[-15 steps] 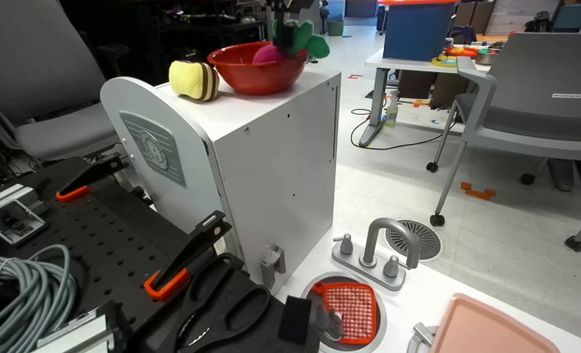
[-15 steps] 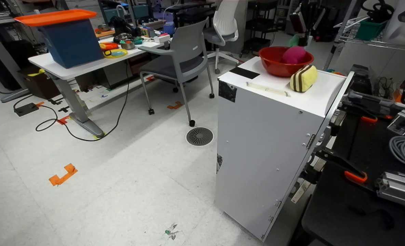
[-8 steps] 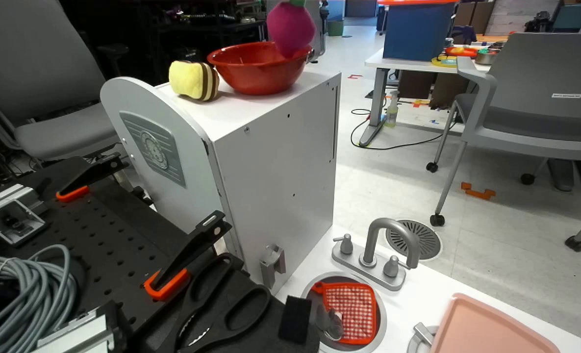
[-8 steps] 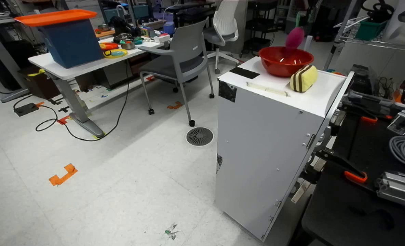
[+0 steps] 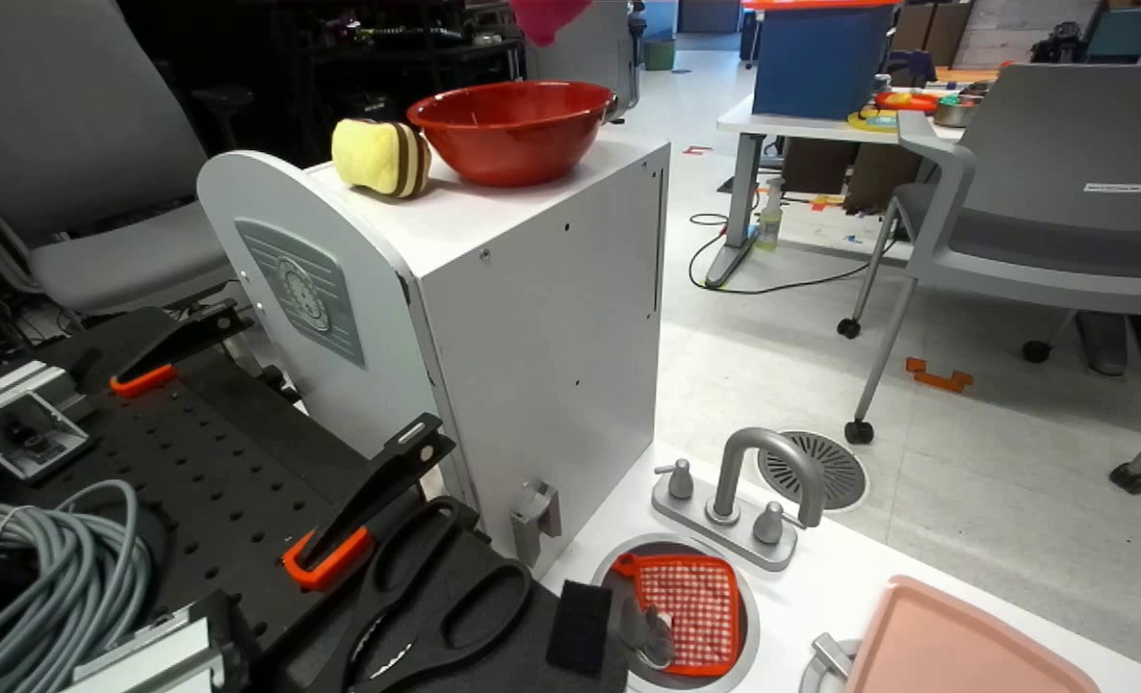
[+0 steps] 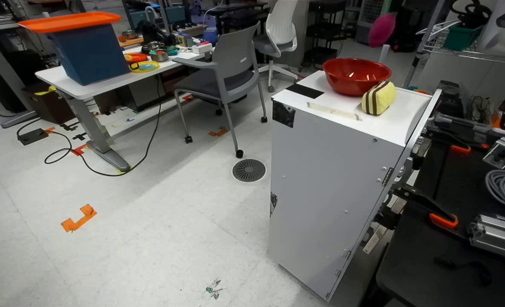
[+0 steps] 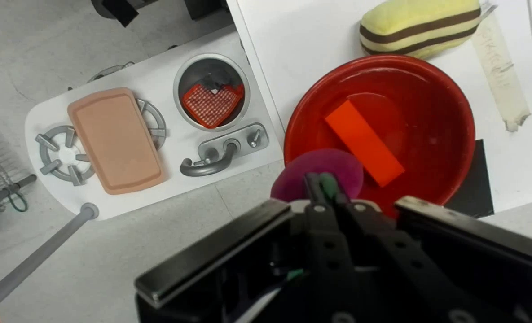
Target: Remove the purple toy from the bowl and put it in the sink
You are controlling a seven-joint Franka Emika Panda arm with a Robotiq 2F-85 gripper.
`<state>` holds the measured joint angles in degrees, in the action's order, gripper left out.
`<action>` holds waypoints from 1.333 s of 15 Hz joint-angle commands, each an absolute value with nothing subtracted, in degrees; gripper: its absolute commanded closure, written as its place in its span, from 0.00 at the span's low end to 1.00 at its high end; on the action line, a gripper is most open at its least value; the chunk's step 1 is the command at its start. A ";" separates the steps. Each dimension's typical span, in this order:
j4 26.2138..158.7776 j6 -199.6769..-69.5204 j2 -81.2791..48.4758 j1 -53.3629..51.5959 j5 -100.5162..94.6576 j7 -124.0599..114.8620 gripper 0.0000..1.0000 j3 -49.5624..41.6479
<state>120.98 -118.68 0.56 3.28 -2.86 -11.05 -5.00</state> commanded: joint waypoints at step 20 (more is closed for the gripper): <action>127.34 -116.40 6.66 13.20 -2.32 -17.67 0.99 -11.50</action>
<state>129.42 -118.42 7.39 12.67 -2.76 -17.22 -11.09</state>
